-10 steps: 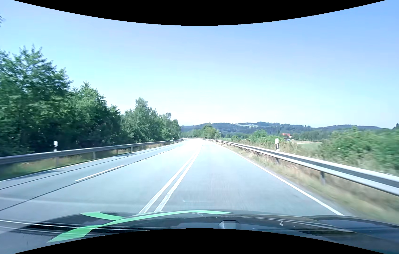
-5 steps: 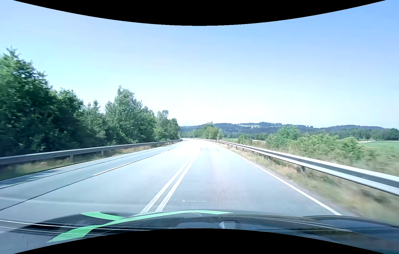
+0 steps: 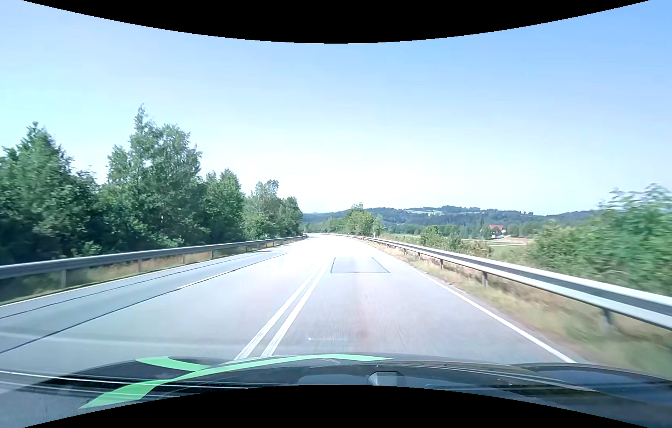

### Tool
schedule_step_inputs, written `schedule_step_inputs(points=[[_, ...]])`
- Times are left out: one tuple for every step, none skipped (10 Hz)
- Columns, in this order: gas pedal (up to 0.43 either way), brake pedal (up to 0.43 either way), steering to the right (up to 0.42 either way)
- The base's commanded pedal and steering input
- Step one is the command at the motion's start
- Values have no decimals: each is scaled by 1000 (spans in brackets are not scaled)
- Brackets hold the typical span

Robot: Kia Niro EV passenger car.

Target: Follow the waypoints while adhering to traffic rules and regulations

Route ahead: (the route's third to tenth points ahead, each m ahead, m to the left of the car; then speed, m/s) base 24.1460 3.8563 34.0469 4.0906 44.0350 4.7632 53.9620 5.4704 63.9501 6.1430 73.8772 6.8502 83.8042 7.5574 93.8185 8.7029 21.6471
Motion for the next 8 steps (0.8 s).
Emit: schedule_step_inputs(points=[[138, 0, -8], [98, 0, -8], [98, 0, -8], [98, 0, -8], [110, 0, -8], [118, 0, -8], [130, 0, -8], [150, 0, -8]])
